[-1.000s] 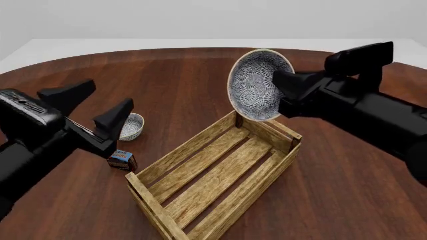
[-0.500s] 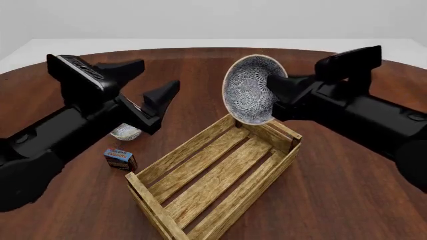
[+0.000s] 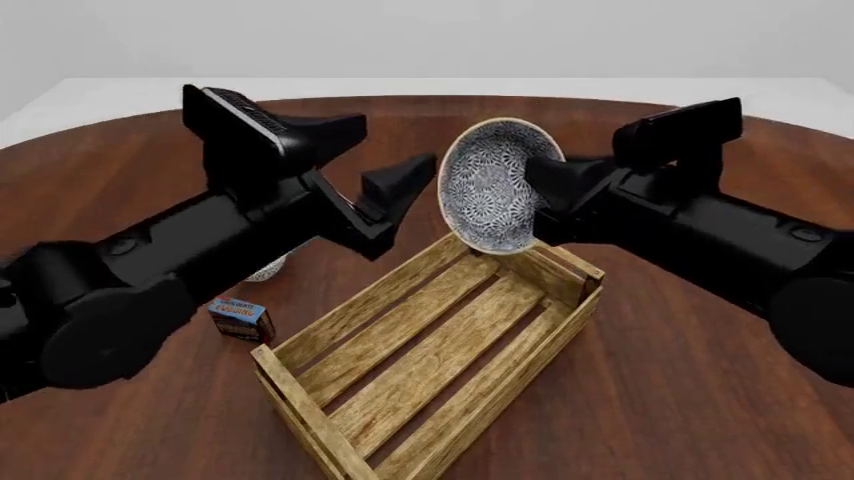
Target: Stack the right bowl on the left bowl and place them in the tray.
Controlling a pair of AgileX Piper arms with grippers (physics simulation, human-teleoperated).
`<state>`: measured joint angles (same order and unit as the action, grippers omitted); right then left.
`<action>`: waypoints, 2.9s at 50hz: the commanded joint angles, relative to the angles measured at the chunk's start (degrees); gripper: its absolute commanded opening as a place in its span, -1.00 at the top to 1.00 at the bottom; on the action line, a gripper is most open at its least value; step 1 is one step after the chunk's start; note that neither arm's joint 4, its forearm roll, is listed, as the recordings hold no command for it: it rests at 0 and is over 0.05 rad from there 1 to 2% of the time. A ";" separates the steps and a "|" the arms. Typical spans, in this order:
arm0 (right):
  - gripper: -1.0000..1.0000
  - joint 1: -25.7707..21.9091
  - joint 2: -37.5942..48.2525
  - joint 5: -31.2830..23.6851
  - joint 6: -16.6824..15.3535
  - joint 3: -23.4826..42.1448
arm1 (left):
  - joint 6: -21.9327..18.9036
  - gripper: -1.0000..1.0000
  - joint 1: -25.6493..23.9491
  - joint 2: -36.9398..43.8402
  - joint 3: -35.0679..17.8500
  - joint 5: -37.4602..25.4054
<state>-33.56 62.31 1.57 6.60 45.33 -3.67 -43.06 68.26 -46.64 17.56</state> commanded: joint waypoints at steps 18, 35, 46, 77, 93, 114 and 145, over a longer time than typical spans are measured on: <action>1.00 0.01 0.77 0.44 0.24 0.37 | 4.05 -1.00 -1.89 7.76 -3.81 0.70; 1.00 -0.07 -0.32 -0.14 0.24 0.28 | 5.37 -1.00 -1.17 13.44 -6.30 1.19; 1.00 -0.17 -1.02 -0.49 0.18 0.16 | 5.61 -1.00 -0.62 16.90 -7.49 1.70; 1.00 -0.28 -2.16 -0.86 0.03 -0.04 | 7.30 1.00 0.50 18.87 -7.07 4.06; -1.00 -0.35 -2.38 -1.13 -0.43 -0.10 | 4.90 1.00 3.27 21.94 -9.86 4.53; -1.00 -0.23 -2.88 -1.29 -0.52 -0.15 | 3.96 1.00 9.17 23.43 -12.04 4.52; -1.00 0.15 -3.92 -1.93 -0.35 -0.06 | -3.60 1.00 17.11 14.71 -7.24 -2.07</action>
<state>-33.57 58.96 -0.02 6.02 45.23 -3.97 -29.19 85.57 -54.55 18.22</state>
